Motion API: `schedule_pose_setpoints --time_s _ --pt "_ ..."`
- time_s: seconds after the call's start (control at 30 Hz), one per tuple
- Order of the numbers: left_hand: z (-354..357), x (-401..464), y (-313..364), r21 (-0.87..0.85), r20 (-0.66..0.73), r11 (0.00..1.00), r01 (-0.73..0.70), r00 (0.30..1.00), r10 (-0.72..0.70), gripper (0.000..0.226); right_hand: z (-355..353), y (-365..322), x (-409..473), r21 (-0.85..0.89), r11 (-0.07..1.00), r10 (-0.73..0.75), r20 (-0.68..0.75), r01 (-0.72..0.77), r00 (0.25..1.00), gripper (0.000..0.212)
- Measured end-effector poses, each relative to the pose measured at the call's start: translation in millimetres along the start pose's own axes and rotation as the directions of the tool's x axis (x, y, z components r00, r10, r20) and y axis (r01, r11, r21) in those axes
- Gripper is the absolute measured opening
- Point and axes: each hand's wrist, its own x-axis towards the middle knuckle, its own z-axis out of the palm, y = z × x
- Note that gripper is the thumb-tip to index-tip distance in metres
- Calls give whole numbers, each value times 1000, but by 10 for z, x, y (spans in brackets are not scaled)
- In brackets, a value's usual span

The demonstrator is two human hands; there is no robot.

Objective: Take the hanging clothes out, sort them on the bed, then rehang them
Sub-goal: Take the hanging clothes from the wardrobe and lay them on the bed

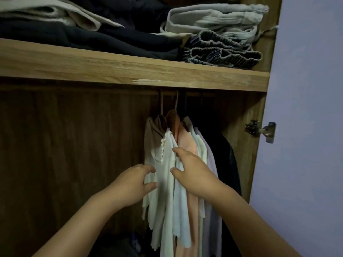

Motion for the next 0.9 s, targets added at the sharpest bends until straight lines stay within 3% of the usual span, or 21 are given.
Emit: schedule_pose_setpoints --time_s 0.27,0.37,0.47,0.6,0.73,0.8,0.9 --pt "-294 549 -558 -19 -29 997 -80 996 80 48 413 -46 864 -22 994 103 -186 -109 977 69" --pt "-365 691 -755 -66 -61 993 -99 994 95 46 558 -73 1123 116 981 180 -275 -153 945 60" --pt "-405 777 -900 -99 -86 988 -122 990 114 44 676 -124 1369 355 904 327 -219 -237 919 37" --pt "-443 869 -1083 -128 -146 982 -138 982 119 45 836 -230 1590 537 809 389 -182 -240 903 35" --pt "-490 914 -1227 -163 -203 976 -147 973 113 43 848 -311 1650 827 548 464 -174 -128 869 42" --pt "-510 927 -1261 -180 -237 972 -154 965 109 41 793 -285 1629 865 497 449 -195 -62 872 47" --pt "-518 934 -1257 -210 -282 965 -156 955 93 38 647 -260 1483 882 471 353 -206 16 913 36"
